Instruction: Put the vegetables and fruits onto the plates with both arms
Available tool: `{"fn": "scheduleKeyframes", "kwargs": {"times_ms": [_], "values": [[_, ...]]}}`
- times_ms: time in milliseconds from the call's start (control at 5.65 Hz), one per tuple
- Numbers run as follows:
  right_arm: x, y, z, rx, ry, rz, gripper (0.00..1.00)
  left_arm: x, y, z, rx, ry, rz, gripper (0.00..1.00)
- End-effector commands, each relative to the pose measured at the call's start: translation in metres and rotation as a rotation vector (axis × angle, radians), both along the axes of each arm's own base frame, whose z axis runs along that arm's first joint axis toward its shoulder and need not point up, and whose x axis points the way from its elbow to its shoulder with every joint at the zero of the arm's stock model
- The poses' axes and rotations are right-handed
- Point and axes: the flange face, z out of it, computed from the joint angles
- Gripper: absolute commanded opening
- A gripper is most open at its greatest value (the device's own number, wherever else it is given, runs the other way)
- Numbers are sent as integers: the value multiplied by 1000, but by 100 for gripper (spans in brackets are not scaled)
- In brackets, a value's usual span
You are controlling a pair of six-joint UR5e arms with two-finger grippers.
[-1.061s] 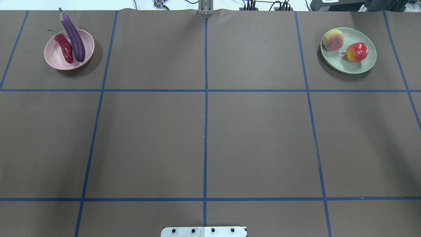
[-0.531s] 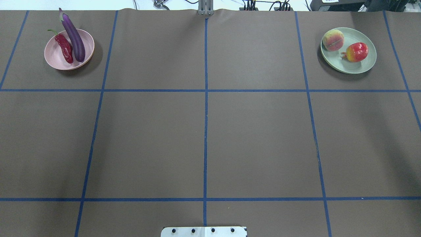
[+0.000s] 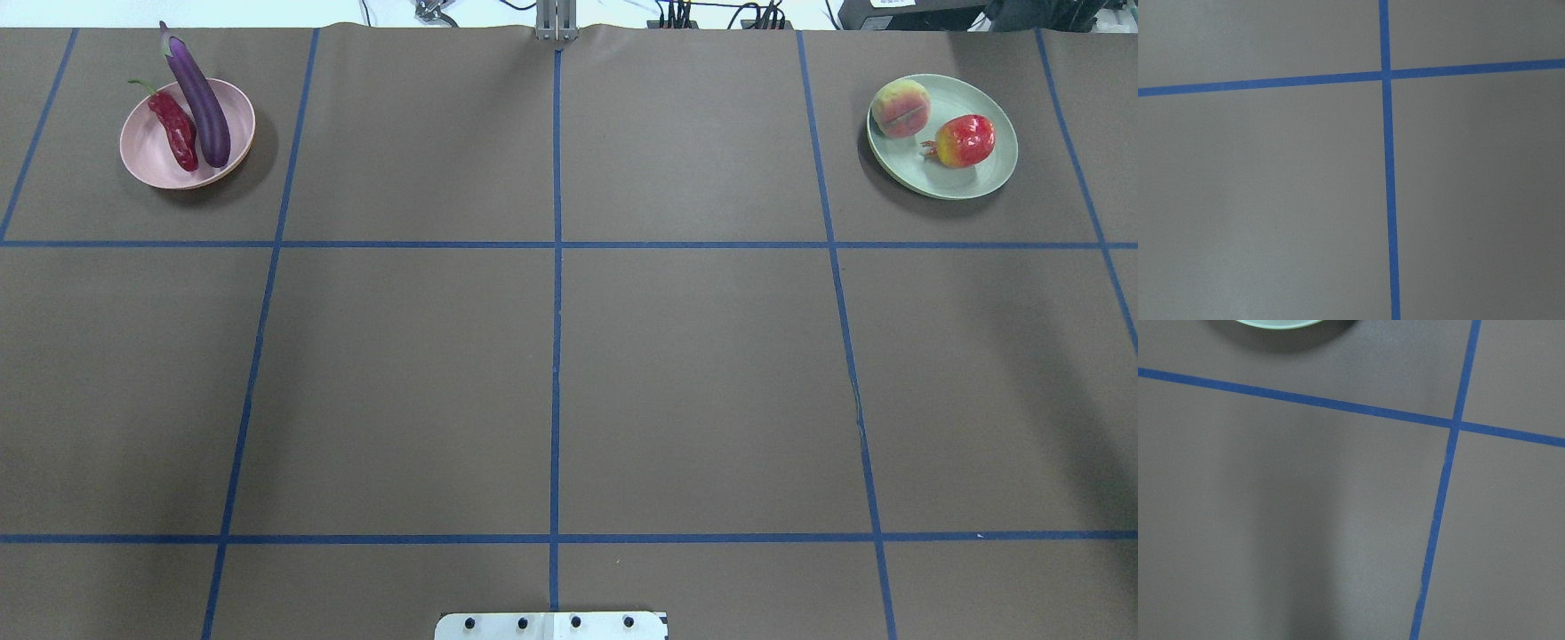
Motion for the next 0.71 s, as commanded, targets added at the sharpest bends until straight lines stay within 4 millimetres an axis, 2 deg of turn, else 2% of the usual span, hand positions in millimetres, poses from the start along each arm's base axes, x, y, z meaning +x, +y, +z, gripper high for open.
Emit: {"fn": "scheduleKeyframes", "kwargs": {"times_ms": [0, 531], "values": [[7, 4, 6, -7, 28, 13, 100, 0, 1, -2, 4, 1, 0, 100], [16, 11, 10, -17, 29, 30, 100, 0, -1, -5, 13, 0, -1, 100]]}}
